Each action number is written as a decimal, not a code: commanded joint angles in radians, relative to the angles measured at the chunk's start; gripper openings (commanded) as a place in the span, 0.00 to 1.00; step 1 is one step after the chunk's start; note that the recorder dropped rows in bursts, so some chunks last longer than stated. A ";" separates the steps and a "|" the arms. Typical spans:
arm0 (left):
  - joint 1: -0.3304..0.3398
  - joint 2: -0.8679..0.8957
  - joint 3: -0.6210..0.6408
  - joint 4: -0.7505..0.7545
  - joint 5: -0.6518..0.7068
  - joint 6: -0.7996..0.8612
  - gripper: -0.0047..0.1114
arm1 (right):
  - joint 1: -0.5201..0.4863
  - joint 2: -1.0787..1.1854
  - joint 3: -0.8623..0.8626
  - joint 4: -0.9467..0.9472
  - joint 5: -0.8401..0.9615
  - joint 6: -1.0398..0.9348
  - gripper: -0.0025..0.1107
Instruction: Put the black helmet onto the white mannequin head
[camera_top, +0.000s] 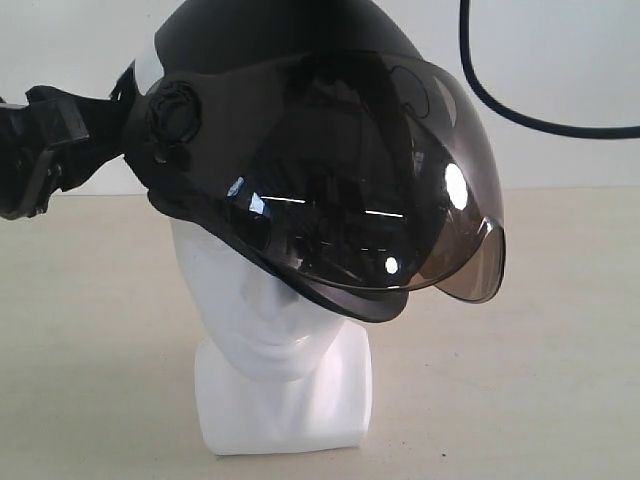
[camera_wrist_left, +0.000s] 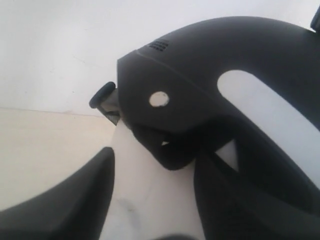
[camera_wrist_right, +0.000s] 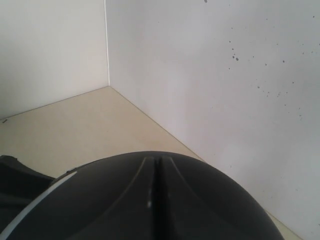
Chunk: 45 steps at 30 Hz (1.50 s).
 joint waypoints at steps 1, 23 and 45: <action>-0.008 0.011 -0.003 -0.066 -0.037 0.088 0.42 | 0.002 0.022 0.015 -0.017 0.073 -0.002 0.02; -0.008 -0.035 -0.003 0.051 0.014 0.134 0.08 | 0.002 0.022 0.015 -0.026 0.063 -0.002 0.02; -0.008 0.065 -0.003 -0.009 -0.027 0.154 0.58 | 0.002 0.022 0.015 -0.025 0.060 -0.017 0.02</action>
